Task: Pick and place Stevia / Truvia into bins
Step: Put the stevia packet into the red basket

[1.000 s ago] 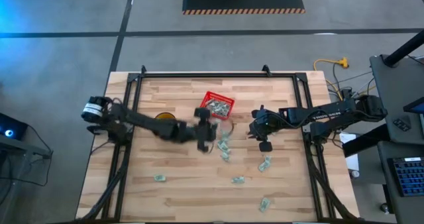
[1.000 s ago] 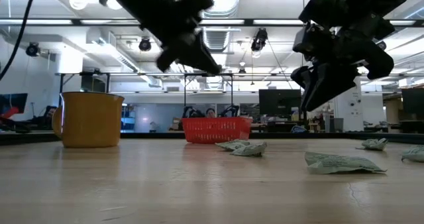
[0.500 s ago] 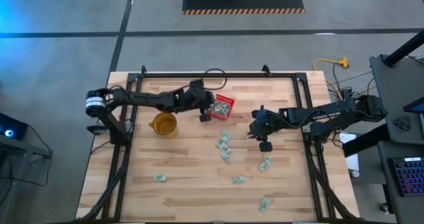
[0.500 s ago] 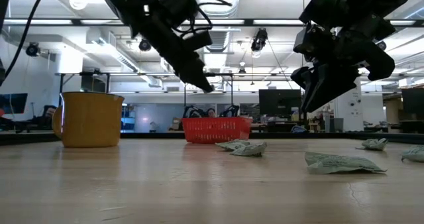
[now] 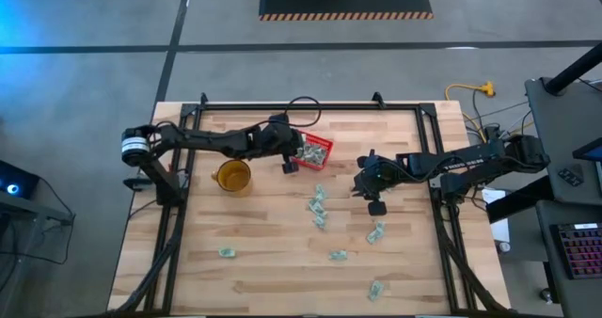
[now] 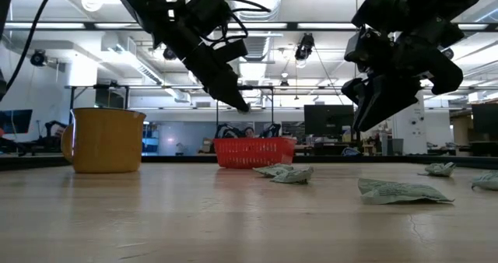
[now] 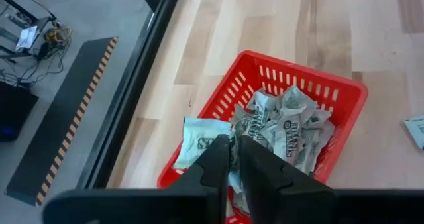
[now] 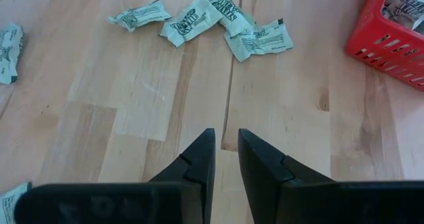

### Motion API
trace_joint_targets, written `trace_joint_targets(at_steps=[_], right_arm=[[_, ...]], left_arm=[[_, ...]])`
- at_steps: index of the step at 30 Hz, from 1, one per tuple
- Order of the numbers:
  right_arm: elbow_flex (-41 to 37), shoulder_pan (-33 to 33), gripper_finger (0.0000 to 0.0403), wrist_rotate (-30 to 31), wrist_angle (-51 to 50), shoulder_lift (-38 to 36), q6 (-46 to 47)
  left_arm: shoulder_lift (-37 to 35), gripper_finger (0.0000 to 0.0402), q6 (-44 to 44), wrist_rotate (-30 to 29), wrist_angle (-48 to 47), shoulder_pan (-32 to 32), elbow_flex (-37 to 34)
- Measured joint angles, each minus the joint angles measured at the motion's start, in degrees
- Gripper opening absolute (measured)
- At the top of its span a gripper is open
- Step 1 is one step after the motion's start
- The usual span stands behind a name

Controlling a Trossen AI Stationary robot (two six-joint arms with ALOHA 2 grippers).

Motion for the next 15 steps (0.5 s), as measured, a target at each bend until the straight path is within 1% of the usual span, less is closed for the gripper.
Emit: trace_joint_targets(at_steps=[2, 6, 9, 12, 15], right_arm=[[0.00, 0.00, 0.0057, -0.02, 0.02, 0.00, -0.04], [0.00, 0.00, 0.0057, -0.02, 0.00, 0.00, 0.14], [0.00, 0.00, 0.0057, -0.04, -0.21, 0.00, 0.41], [0.00, 0.00, 0.0057, -0.13, -2.51, -0.03, 3.01], [0.39, 0.00, 0.0057, -0.12, -9.55, -0.24, 7.50]], left_arm=[[0.00, 0.0043, 0.00, -1.13, 0.13, 0.00, 0.00], [0.00, 0.0085, -0.01, -1.39, 0.39, 0.00, 0.00], [0.00, 0.0107, -0.05, -1.39, 0.41, 0.00, 0.00], [0.00, 0.0120, -2.39, -1.46, 0.27, -0.21, 0.00], [0.00, 0.0123, -6.73, -0.90, -0.75, -0.88, 0.00]])
